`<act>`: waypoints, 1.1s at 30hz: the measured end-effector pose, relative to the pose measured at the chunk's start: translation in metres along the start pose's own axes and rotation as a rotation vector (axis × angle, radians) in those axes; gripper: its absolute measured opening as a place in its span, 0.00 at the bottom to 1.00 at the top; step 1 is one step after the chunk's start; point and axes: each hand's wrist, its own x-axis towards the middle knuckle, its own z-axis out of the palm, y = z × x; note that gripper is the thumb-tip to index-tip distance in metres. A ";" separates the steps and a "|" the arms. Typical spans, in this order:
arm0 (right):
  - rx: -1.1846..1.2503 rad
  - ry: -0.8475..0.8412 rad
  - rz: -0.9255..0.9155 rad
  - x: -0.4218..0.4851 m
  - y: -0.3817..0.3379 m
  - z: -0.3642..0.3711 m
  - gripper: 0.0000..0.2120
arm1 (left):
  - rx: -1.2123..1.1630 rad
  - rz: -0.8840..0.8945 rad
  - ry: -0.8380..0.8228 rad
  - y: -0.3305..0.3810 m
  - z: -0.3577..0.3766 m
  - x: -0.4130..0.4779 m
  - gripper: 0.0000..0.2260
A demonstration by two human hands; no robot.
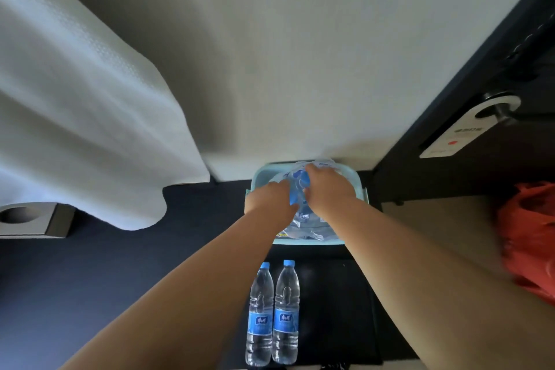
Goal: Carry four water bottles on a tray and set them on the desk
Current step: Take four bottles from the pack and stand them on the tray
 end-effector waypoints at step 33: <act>0.319 0.597 -0.194 -0.182 0.012 -0.105 0.16 | -0.612 0.270 0.495 0.038 -0.093 -0.146 0.08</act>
